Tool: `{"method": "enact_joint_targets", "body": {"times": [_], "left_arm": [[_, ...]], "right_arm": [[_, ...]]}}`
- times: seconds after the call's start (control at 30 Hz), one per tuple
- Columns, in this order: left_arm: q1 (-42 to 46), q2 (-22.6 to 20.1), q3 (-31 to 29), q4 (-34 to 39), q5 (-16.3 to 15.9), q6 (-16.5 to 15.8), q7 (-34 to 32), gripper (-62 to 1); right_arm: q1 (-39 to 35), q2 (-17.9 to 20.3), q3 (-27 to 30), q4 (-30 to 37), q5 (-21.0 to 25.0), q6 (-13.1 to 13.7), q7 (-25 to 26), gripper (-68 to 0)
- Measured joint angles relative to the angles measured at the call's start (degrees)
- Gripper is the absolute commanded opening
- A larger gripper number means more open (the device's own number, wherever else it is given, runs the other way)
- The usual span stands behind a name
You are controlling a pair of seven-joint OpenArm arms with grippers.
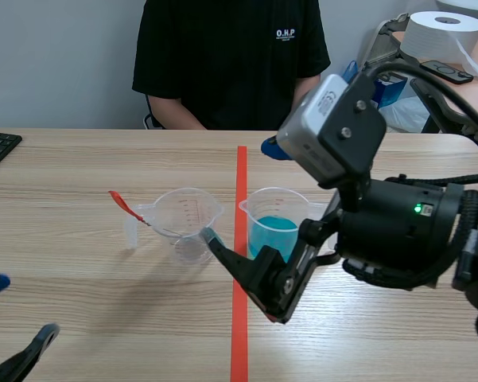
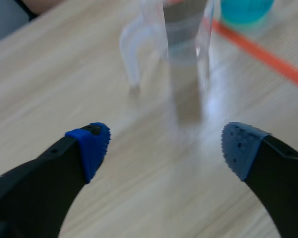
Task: Do the redox reaction experiment.
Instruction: 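Lift the metal plate out of the left beaker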
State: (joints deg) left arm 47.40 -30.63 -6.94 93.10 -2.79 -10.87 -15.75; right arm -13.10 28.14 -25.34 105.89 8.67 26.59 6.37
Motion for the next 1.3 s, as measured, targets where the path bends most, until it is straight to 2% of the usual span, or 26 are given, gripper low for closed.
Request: {"method": "enact_joint_targets", "body": {"times": [0.07,0.13,0.3,0.37,0.5,0.63,0.83,1.3], "left_arm": [[1.36,0.0,0.0,-2.99,2.75,1.29,-1.11,-25.8],[2.71,0.0,-0.35,-5.53,4.17,1.25,-2.36,-28.3],[7.65,0.0,-3.65,-9.05,4.52,1.29,-7.1,-40.5],[9.86,0.0,-4.81,-9.79,4.52,1.29,-9.94,-46.0],[13.29,0.02,-6.01,-11.04,4.55,1.29,-14.34,-52.5],[15.28,0.17,-6.49,-12.13,4.52,1.33,-16.2,-55.3],[17.14,0.79,-6.49,-14.43,6.23,0.61,-18.49,-56.9],[16.74,0.81,-6.47,-18.49,6.88,0.79,-20.22,-57.0]], "right_arm": [[1.27,-1.33,-1.55,-2.23,-1.51,-0.59,0.0,0.4],[2.51,-2.69,-3.13,-4.07,-2.19,-2.01,0.02,0.4],[5.73,-5.33,-6.95,-6.88,-4.09,-3.5,0.55,0.4],[6.75,-6.12,-8.46,-7.76,-4.44,-4.96,0.92,0.4],[8.83,-7.72,-10.99,-10.14,-4.81,-5.77,1.11,0.4],[10.38,-8.9,-13.18,-11.72,-4.85,-7.21,1.75,0.4],[12.98,-10.95,-16.09,-13.86,-5.7,-7.78,2.21,0.4],[18.56,-17.03,-21.07,-22.82,-5.95,-10.86,2.19,0.4]]}}
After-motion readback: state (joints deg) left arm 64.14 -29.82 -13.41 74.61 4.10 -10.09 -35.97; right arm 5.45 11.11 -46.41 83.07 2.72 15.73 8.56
